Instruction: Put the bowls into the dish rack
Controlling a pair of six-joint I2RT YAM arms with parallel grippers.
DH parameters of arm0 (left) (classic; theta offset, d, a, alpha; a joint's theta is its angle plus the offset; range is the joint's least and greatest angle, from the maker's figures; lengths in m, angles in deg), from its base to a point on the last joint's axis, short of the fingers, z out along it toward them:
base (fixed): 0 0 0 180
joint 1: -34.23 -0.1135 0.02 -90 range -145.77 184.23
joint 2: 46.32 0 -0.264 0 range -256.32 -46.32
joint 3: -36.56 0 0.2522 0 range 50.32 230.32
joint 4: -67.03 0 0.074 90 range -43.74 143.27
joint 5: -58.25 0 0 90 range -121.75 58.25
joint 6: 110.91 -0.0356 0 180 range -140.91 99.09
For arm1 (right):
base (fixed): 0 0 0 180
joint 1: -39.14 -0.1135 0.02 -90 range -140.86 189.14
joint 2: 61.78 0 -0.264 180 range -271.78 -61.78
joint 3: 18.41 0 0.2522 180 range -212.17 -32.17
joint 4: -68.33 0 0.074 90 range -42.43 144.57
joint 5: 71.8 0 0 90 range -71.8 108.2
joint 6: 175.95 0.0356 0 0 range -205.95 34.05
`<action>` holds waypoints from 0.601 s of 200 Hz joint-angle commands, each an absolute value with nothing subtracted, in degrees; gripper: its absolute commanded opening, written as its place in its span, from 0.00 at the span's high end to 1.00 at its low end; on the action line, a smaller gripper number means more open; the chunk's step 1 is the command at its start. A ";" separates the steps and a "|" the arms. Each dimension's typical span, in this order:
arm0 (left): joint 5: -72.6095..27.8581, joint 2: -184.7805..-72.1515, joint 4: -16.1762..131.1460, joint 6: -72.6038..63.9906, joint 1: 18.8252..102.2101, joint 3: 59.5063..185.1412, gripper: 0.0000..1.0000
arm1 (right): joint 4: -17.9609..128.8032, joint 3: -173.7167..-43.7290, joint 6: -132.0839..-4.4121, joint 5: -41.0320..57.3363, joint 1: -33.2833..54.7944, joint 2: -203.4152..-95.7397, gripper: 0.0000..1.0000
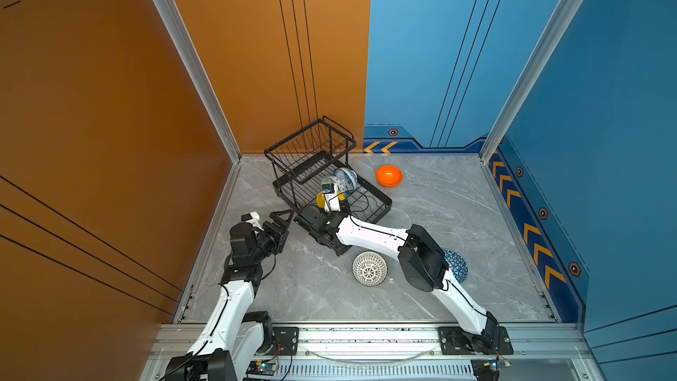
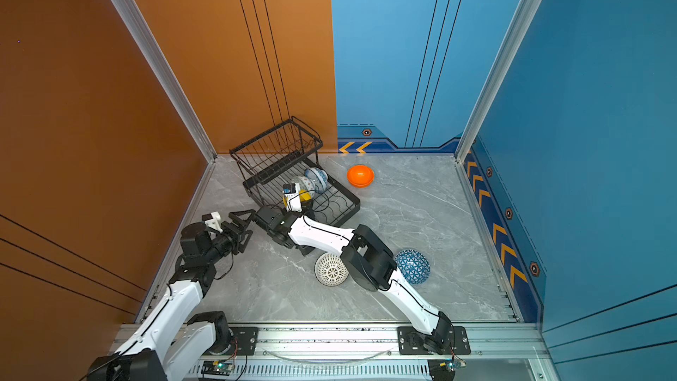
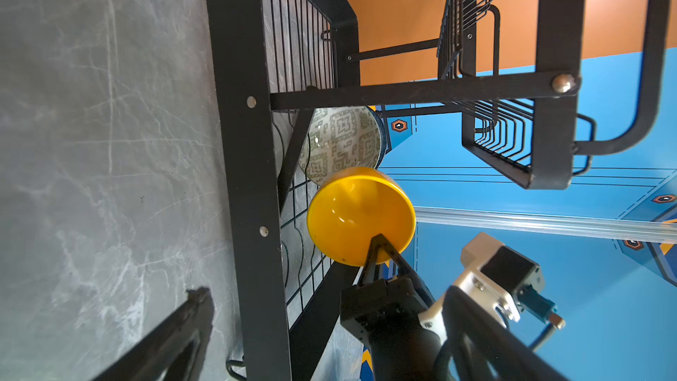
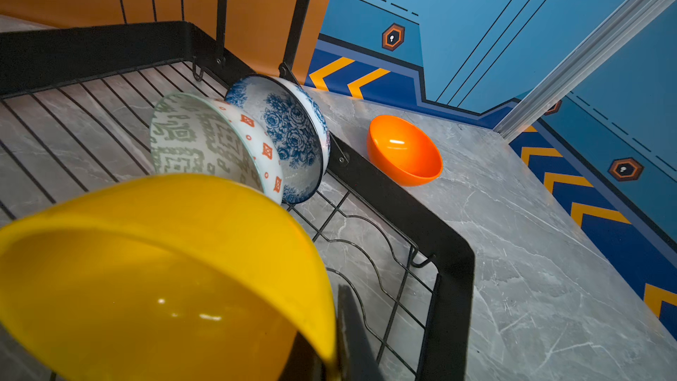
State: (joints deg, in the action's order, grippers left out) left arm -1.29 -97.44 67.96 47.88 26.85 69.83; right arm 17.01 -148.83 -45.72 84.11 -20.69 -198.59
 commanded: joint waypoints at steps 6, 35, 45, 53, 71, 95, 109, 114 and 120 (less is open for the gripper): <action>1.08 -98.44 67.34 46.32 25.93 70.12 0.02 | 14.73 -154.01 -45.85 88.22 -20.36 -201.98 1.00; 1.62 -99.06 67.43 45.84 25.32 70.03 0.02 | 13.53 -158.37 -44.73 88.59 -20.01 -205.47 1.00; 1.83 -99.14 67.46 45.63 24.90 70.01 0.02 | 13.40 -159.80 -44.72 88.77 -19.88 -206.59 1.00; 2.05 -99.23 67.47 45.56 24.69 69.96 0.02 | 12.99 -161.12 -44.73 89.01 -19.75 -207.64 1.00; 2.78 -99.88 67.61 45.19 23.93 69.91 0.02 | 12.14 -163.63 -44.69 89.23 -19.31 -209.70 1.00; 3.66 -100.89 68.17 44.79 23.06 69.81 0.02 | 12.00 -165.67 -44.51 89.80 -19.04 -211.36 1.00; 4.09 -101.58 68.69 44.67 22.58 69.81 0.02 | 11.97 -167.39 -45.24 90.90 -18.96 -212.61 1.00; 4.21 -101.81 68.88 44.71 22.56 69.82 0.02 | 11.97 -167.90 -45.40 91.09 -18.79 -212.97 1.00; 4.36 -102.06 69.09 44.65 22.44 69.83 0.02 | 12.03 -168.50 -45.41 91.32 -18.73 -213.39 1.00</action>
